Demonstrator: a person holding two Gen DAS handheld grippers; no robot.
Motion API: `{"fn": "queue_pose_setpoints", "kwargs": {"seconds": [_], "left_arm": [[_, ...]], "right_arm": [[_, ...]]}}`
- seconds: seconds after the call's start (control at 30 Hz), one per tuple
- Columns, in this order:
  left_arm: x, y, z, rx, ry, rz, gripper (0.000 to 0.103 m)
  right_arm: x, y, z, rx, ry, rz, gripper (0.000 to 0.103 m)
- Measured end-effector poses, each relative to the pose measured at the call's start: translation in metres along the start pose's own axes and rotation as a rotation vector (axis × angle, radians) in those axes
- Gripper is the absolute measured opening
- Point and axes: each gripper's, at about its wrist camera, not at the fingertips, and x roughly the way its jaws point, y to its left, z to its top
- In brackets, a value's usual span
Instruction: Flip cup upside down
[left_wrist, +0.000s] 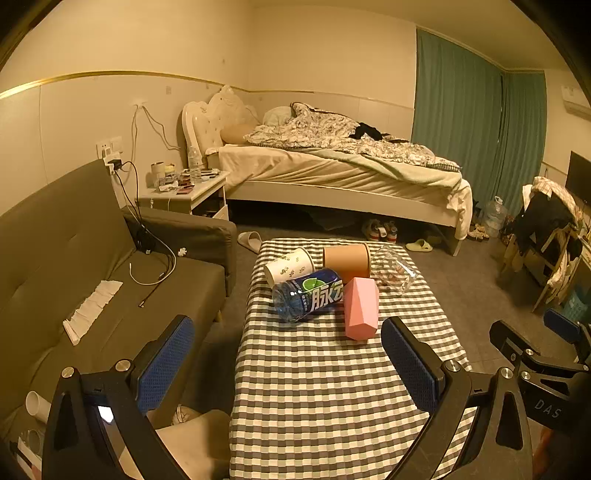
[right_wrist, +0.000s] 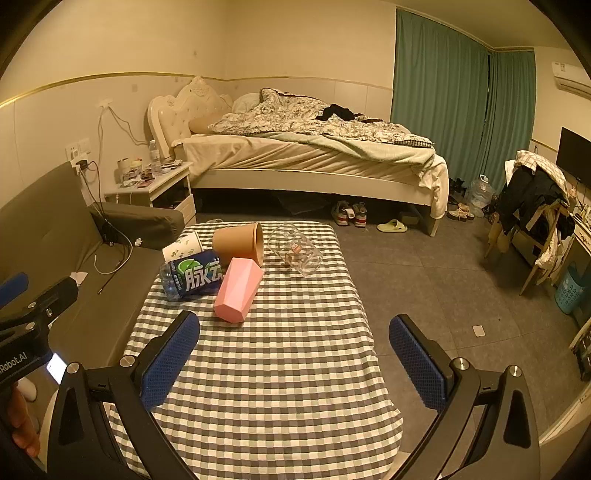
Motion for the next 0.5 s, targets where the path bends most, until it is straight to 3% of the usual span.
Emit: {"fn": "queue_pose_setpoints", "kwargs": {"seconds": [0.5], "left_arm": [[-0.0007,0.0007,-0.0004,-0.001,0.000,0.001,0.103]], "right_arm": [[0.0010,0.0007,-0.0032,0.003,0.007,-0.005,0.103]]}}
